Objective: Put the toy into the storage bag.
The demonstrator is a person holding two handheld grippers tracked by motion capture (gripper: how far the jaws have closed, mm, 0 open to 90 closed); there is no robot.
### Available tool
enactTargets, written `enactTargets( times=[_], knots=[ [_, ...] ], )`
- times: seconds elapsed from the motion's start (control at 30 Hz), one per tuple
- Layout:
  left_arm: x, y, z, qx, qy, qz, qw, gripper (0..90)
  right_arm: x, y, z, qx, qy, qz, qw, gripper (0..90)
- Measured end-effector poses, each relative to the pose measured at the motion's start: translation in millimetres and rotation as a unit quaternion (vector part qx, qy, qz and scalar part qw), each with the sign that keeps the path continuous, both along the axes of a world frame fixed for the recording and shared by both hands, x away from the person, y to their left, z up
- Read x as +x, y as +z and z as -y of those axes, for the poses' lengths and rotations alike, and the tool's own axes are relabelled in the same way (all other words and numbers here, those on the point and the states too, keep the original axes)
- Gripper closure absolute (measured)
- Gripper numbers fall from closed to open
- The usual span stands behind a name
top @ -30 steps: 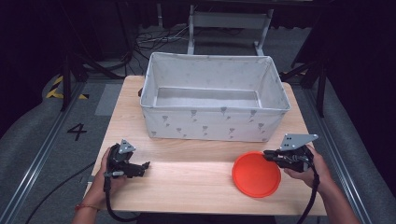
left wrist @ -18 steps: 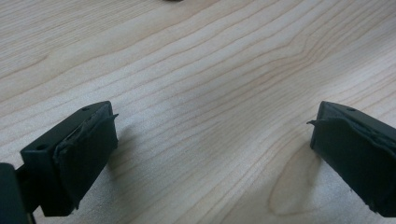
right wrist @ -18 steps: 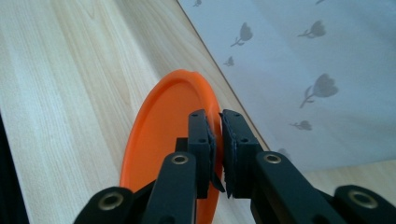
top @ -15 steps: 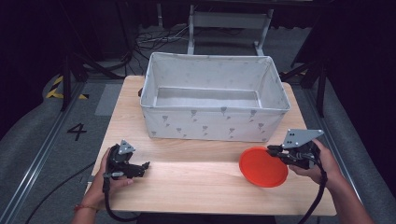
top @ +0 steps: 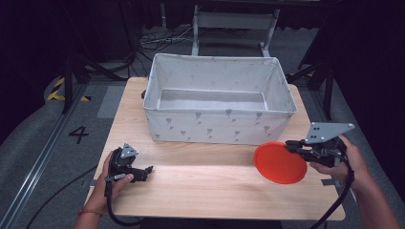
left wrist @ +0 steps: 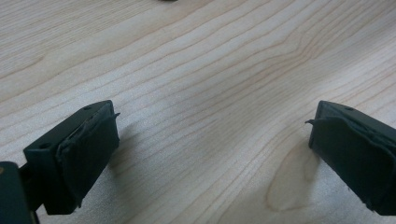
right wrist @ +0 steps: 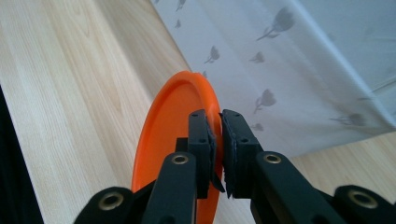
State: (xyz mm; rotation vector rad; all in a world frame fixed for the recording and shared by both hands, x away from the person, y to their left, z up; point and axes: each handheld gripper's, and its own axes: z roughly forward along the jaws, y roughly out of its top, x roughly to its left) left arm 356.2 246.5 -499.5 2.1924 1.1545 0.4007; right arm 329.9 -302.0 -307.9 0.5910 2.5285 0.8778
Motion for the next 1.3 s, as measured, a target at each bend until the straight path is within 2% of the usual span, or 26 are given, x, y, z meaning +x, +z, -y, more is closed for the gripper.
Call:
enactTargets(
  times=[0.1, 0.33, 0.67, 0.93, 1.3],
  knots=[
    [-0.3, -0.1, 0.3, -0.001, 0.003, 0.001, 1.0000, 1.9, -1.2, 12.0, 4.4, 0.009, -0.005, 0.008, 0.9999, 83.2],
    [-0.5, 0.0, 0.3, -0.001, 0.003, -0.002, 1.0000, 1.9, -1.5, 30.1, 6.3, 0.009, -0.020, 0.023, 0.9995, 83.3],
    [-0.6, 0.0, 0.4, -0.001, 0.003, -0.002, 1.0000, 1.9, -5.1, 56.9, 8.1, 0.013, -0.018, 0.035, 0.9991, 83.3],
    [-0.7, -0.1, 0.5, -0.001, 0.004, 0.000, 1.0000, 1.9, -6.8, 87.1, 11.8, 0.021, -0.017, 0.049, 0.9984, 83.3],
    [-0.9, -0.4, 0.7, -0.002, 0.006, 0.002, 1.0000, 1.9, 8.8, 121.2, 6.3, 0.021, -0.016, 0.063, 0.9977, 83.3]
  ],
)
